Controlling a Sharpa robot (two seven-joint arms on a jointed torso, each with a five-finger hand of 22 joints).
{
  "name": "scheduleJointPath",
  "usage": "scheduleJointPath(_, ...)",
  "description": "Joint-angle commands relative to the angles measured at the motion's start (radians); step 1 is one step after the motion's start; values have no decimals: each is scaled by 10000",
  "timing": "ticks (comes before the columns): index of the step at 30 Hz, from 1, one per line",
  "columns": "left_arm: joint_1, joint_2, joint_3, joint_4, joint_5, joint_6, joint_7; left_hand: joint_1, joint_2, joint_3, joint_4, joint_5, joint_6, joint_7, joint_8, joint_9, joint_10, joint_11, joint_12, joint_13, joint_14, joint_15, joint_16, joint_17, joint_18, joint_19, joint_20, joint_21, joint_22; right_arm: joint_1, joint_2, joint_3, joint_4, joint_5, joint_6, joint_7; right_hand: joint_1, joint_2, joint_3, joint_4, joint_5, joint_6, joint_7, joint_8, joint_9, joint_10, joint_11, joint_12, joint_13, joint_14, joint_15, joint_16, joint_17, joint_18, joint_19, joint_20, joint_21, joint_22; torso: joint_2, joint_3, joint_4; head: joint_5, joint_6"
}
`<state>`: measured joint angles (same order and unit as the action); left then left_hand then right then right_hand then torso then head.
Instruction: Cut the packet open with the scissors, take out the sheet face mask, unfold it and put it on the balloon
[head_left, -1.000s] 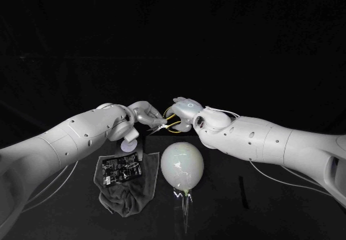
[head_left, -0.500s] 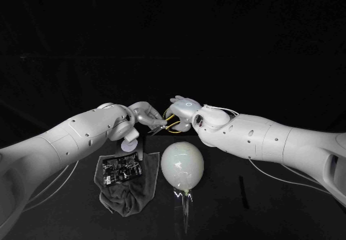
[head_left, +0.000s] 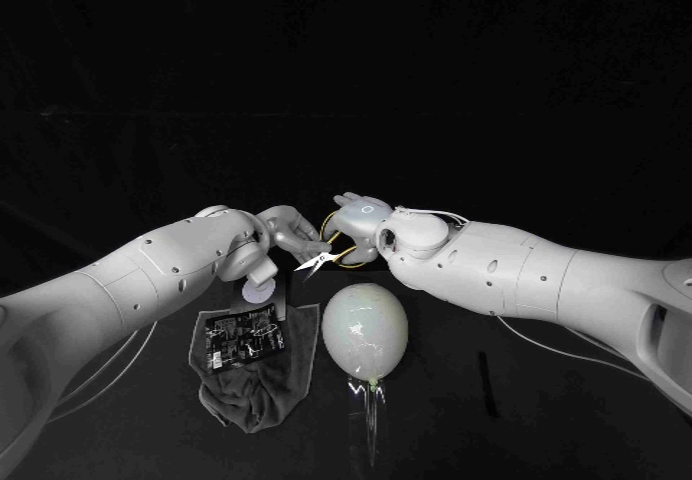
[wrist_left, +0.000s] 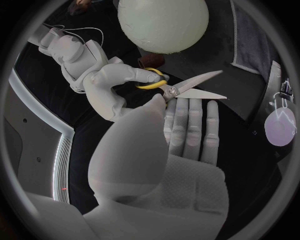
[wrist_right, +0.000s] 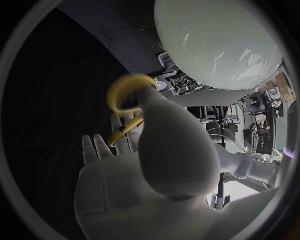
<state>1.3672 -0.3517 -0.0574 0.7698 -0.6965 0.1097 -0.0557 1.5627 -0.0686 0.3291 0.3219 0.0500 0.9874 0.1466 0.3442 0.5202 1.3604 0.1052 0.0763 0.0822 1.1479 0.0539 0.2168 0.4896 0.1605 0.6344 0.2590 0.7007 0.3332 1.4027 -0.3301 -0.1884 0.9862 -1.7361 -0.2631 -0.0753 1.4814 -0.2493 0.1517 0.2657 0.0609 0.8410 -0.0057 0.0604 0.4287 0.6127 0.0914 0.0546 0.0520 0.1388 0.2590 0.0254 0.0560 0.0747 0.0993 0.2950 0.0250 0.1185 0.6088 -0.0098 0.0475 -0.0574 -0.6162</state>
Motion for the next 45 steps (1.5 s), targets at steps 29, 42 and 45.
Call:
scheduleJointPath(29,-21,84,-30,-109,3,-339,-1078,-230,88,2034,-1787,-21,-78,-7,73,191,334,-281,27,62,78,-19,-11,57,145,-135,42,242,147,84,172,28,-34,-372,-374,255,457,397,1450,2,-70,-237,798,756,-744,2538,-588,306,133,1547,-1230,402,376,-144,132,9,9,-106,-6,5,-5,-5,6)
scheduleJointPath(42,-15,46,-29,-40,110,-503,-1006,-332,83,2136,-1858,-22,-91,-1,72,256,316,-274,22,82,61,-9,-31,84,146,-179,44,306,190,84,76,28,23,-23,-776,356,494,444,1862,-287,-70,-167,898,692,-891,2693,-561,124,123,1624,-1345,361,359,-149,260,12,41,-58,-1,13,-3,12,11)
scheduleJointPath(45,-14,37,-29,-27,112,-516,-1007,-346,84,2148,-1865,-22,-91,-2,73,264,319,-274,24,85,62,-9,-32,88,146,-183,44,314,195,84,32,28,44,9,-780,348,478,441,1916,-330,-71,-138,921,690,-911,2732,-539,116,123,1686,-1362,370,370,-147,294,11,50,-44,-4,5,-3,-2,14)
